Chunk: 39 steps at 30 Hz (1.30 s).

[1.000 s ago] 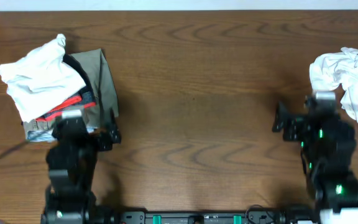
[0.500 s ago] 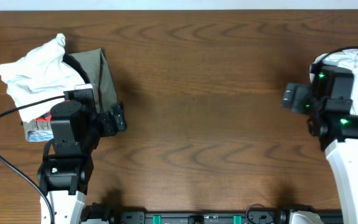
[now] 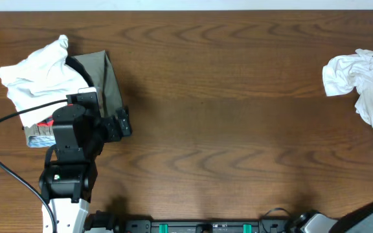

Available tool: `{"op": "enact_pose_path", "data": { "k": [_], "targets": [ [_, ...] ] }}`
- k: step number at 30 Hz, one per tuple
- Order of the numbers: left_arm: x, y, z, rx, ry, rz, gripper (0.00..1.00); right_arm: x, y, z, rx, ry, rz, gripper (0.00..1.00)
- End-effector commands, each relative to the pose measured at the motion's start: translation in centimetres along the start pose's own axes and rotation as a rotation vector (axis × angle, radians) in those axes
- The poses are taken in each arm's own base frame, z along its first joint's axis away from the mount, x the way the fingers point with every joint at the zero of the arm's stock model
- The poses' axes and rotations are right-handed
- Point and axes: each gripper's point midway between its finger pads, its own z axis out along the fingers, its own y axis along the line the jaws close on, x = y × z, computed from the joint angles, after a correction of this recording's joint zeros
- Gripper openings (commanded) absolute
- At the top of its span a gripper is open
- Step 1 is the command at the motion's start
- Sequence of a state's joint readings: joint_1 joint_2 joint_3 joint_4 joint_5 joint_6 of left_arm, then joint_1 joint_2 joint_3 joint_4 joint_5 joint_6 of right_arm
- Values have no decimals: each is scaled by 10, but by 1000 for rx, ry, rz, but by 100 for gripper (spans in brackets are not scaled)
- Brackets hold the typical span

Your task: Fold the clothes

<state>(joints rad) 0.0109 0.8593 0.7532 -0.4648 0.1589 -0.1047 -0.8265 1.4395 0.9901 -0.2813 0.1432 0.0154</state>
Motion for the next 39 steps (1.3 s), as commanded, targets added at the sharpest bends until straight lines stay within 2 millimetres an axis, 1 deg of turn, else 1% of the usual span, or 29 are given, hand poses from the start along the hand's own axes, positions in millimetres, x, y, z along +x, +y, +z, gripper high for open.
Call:
{"op": "enact_pose_path", "data": {
  "k": [1,4,6,9,15,17,20,23,24,25,26,27,28,29,30,32,33,35,38,39],
  "targets": [
    [-10,-6,-5,22,-27,7,98,12,-15,22,-71,49,10,99],
    [-10,-6,-5,22,-26,7,98,24,-29,43,-90,80,47,99],
    [-10,-6,-5,22,-26,7,98,33,-36,57,-106,97,40,98],
    [-10,-6,-5,22,-27,7,98,43,-36,72,-124,116,25,97],
    [-10,-6,-5,22,-27,7,98,59,-31,100,-147,134,-4,95],
    [-10,-6,-5,22,-27,7,98,62,-31,110,-146,128,-10,91],
    [-10,-6,-5,22,-27,7,98,59,-31,119,-144,98,-25,86],
    [-10,-6,-5,22,-26,7,98,54,-32,123,-140,71,-27,65],
    [-10,-6,-5,22,-26,7,98,53,-32,124,-139,65,-27,57],
    [-10,-6,-5,22,-27,7,98,52,-32,125,-139,61,-27,40],
    [-10,-6,-5,22,-26,7,98,51,-32,125,-141,56,-27,29],
    [-10,-6,-5,22,-26,7,98,51,-30,125,-152,52,-27,16],
    [-10,-6,-5,22,-26,7,98,49,-27,125,-170,46,-27,9],
    [-10,-6,-5,22,-26,7,98,48,-23,124,-195,38,-25,4],
    [-10,-6,-5,22,-26,7,98,44,-15,121,-241,25,-20,1],
    [-10,-6,-5,22,-26,7,98,32,4,112,-344,-17,2,1],
    [-10,-6,-5,22,-26,7,98,21,14,104,-391,-48,15,1],
    [-10,-6,-5,22,-26,7,98,-1,27,87,-438,-100,21,1],
    [-10,-6,-5,22,-26,7,98,-44,59,42,-521,-210,-38,1],
    [-10,-6,-5,22,-26,7,98,-59,74,20,-560,-256,-67,1]
  ]
}}
